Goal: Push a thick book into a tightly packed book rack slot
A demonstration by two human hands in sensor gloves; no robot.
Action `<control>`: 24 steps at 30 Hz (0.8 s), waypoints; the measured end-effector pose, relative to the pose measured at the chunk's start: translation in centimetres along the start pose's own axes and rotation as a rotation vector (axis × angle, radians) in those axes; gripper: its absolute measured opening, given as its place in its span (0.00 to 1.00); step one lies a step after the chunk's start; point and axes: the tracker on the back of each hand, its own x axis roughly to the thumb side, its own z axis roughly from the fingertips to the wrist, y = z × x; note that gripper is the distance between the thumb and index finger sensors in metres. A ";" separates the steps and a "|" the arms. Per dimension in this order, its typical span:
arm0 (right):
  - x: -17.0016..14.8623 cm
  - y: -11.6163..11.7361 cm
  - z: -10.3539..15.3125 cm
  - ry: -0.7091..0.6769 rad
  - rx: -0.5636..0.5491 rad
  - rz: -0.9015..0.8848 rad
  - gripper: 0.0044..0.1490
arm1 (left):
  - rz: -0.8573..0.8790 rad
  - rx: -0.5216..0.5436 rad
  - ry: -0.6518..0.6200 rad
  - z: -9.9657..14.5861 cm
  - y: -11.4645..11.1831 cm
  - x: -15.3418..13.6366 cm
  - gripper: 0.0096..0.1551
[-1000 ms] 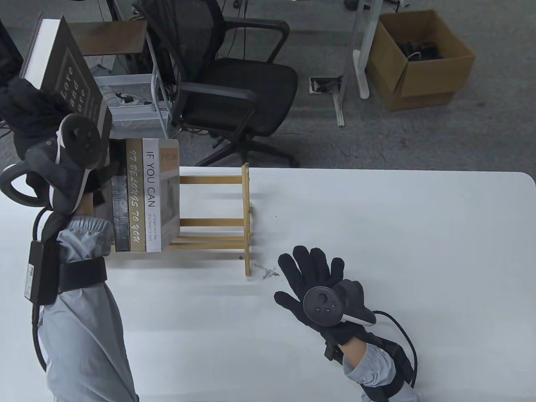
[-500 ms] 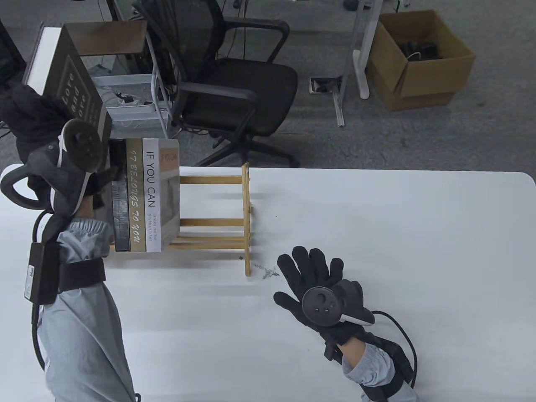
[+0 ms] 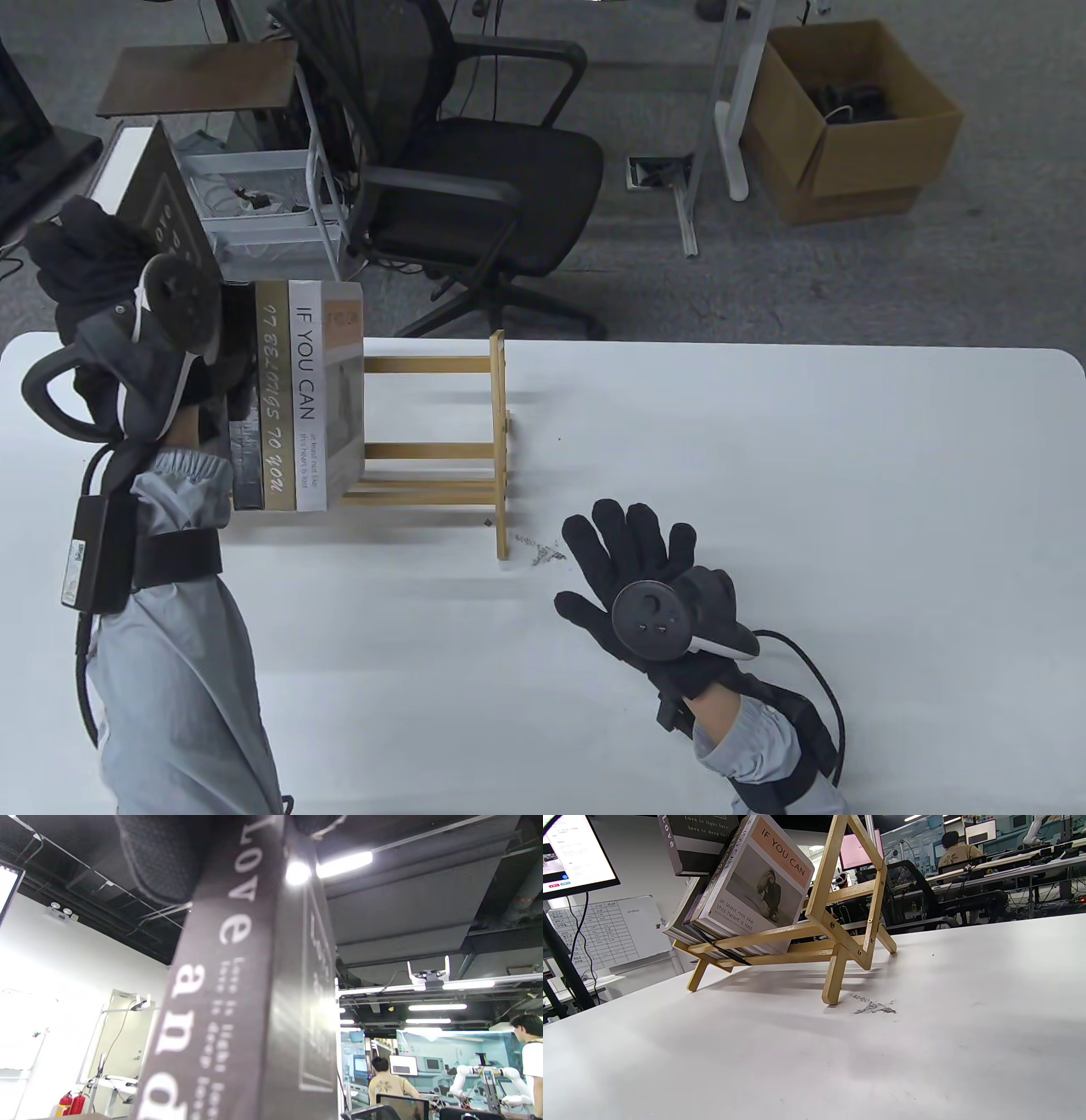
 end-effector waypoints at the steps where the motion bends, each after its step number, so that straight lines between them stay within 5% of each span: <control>1: 0.0 0.0 0.0 -0.001 0.000 0.000 0.50 | -0.003 -0.013 -0.006 0.1 -0.4 -0.1 0.30; 24: 0.2 0.1 0.0 -0.009 0.001 0.003 0.50 | -0.033 -0.190 -0.077 1.8 -6.4 -2.1 0.30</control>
